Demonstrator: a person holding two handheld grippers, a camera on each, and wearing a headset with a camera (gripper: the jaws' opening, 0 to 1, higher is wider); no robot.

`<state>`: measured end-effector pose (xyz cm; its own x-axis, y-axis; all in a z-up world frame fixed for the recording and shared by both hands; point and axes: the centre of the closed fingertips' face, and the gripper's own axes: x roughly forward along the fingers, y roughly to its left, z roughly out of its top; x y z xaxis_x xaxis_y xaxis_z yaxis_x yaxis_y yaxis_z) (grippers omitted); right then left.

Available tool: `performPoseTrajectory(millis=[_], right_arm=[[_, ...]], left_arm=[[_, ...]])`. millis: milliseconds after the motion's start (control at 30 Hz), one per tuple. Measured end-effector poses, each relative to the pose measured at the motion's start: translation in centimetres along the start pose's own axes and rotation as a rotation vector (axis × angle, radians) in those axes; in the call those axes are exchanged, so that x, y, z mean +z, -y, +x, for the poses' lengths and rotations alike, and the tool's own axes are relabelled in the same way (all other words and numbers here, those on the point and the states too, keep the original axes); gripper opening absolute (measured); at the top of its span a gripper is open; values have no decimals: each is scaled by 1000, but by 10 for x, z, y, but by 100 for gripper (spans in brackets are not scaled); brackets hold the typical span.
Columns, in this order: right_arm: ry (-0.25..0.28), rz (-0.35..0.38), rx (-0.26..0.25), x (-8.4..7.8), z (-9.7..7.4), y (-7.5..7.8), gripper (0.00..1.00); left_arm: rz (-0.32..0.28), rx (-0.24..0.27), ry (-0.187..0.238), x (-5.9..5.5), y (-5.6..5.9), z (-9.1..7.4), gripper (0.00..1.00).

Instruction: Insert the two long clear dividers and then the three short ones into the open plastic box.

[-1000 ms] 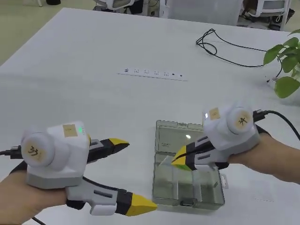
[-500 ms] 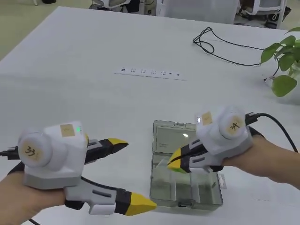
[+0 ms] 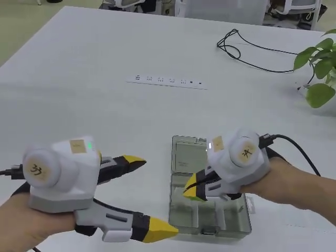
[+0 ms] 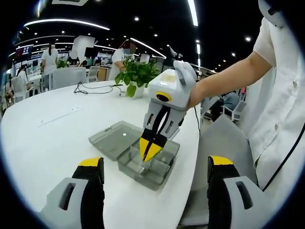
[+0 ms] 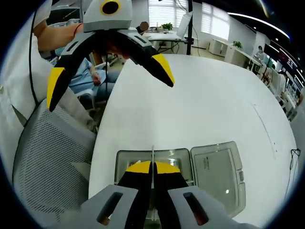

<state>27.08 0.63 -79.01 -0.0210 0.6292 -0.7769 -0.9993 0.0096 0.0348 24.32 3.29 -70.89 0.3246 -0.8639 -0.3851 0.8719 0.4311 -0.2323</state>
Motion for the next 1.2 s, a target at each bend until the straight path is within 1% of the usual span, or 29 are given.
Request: performPoseTrajectory(millis=[333,467,633,767,933,1067,1200], right_arm=[[-27,-1,10,-5,9,0,2],[-46,2,12,-7,12,0,2],[-81,-11,12,-10,19,0,2],[-115,-44,13,-13,22,-1,2],[-127,-46,20,-13,22,-1,2],[-135,-49,22,-14,22,-1,2],[-158,-60,13,-16,26,-2,2]], left_arm=[[-3,2,-11,-3,0,-1,91],[-5,2,-10,-3,-1,-1,91],[-8,1,-5,-2,-3,0,91],[-8,0,-12,-4,-4,0,91],[-15,6,-2,-3,-5,-1,90],[-15,5,-9,-5,-5,0,90],[-17,3,-5,-5,-5,1,90]])
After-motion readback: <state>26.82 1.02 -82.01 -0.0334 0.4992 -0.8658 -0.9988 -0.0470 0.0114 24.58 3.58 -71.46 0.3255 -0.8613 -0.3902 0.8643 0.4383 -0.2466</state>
